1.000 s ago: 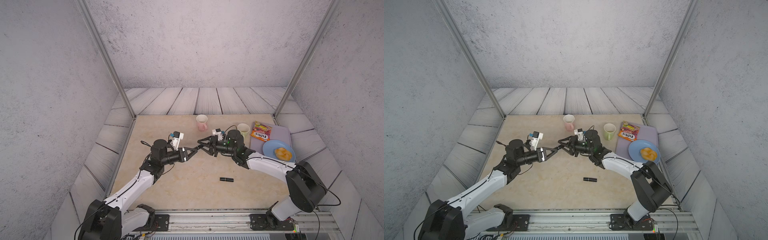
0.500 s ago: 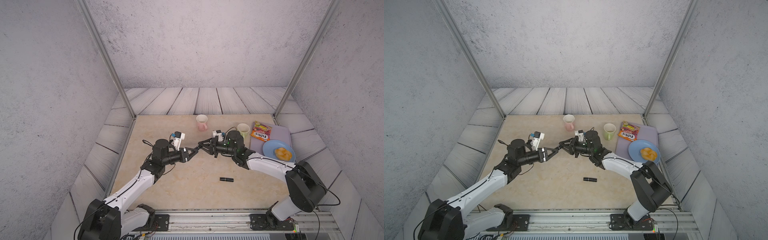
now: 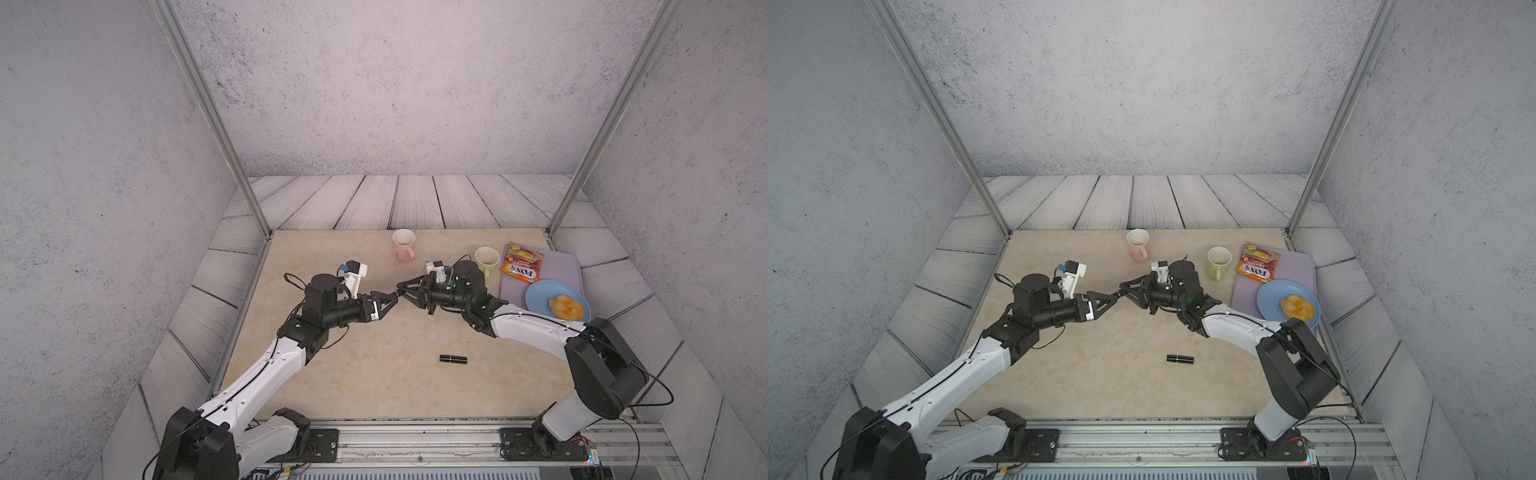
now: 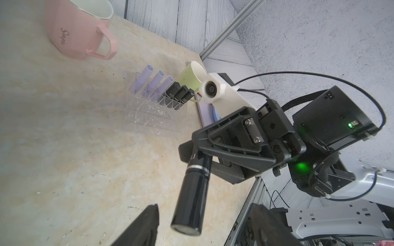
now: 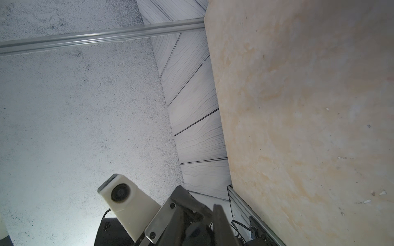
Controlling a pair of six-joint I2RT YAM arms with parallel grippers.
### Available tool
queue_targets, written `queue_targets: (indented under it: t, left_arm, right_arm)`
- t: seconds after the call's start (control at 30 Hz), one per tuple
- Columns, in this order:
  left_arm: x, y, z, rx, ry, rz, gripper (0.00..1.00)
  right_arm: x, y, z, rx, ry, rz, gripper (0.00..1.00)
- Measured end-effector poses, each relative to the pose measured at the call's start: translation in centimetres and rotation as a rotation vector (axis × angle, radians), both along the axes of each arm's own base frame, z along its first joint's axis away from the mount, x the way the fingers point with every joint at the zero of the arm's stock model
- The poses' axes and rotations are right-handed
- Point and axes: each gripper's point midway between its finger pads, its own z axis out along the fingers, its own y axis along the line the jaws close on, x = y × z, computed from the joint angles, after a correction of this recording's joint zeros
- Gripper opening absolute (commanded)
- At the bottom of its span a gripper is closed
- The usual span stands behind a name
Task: Arrange the lipsticks in the organizer
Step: Place the lipstick in the storage box.
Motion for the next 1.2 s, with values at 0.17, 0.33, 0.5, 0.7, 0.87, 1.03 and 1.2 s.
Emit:
queue_targets:
  t: [0.17,0.33,0.5,0.7,0.87,1.03,1.2]
  left_arm:
    - [0.2,0.9,-0.9,0.039,0.039,0.037,0.75]
    - [1.8,5.4,-1.2,0.145,0.105,0.213,0.75]
    - [2.9,9.4,-1.8,0.285,0.119,0.373,0.74]
    - [2.3,10.7,-5.1,0.367,0.183,0.413,0.74]
    - [1.7,11.3,-7.1,0.410,0.220,0.421,0.74]
    - [1.5,11.5,-7.8,0.429,0.223,0.423,0.74]
    - [1.4,11.7,-8.0,0.440,0.223,0.423,0.74]
  right_arm:
    - [0.6,-0.4,-0.1,-0.018,-0.011,-0.018,0.09]
    - [3.0,-2.7,-1.7,-0.131,-0.076,-0.093,0.06]
    - [7.0,-6.6,-2.4,-0.511,-0.293,-0.238,0.03]
    - [8.5,-8.1,-1.2,-0.899,-0.600,-0.306,0.01]
    - [9.7,-7.5,-3.9,-1.142,-0.729,-0.251,0.01]
    - [11.0,-6.2,-5.6,-1.267,-0.800,-0.188,0.00]
    - [11.9,-6.1,-5.9,-1.329,-0.855,-0.180,0.00]
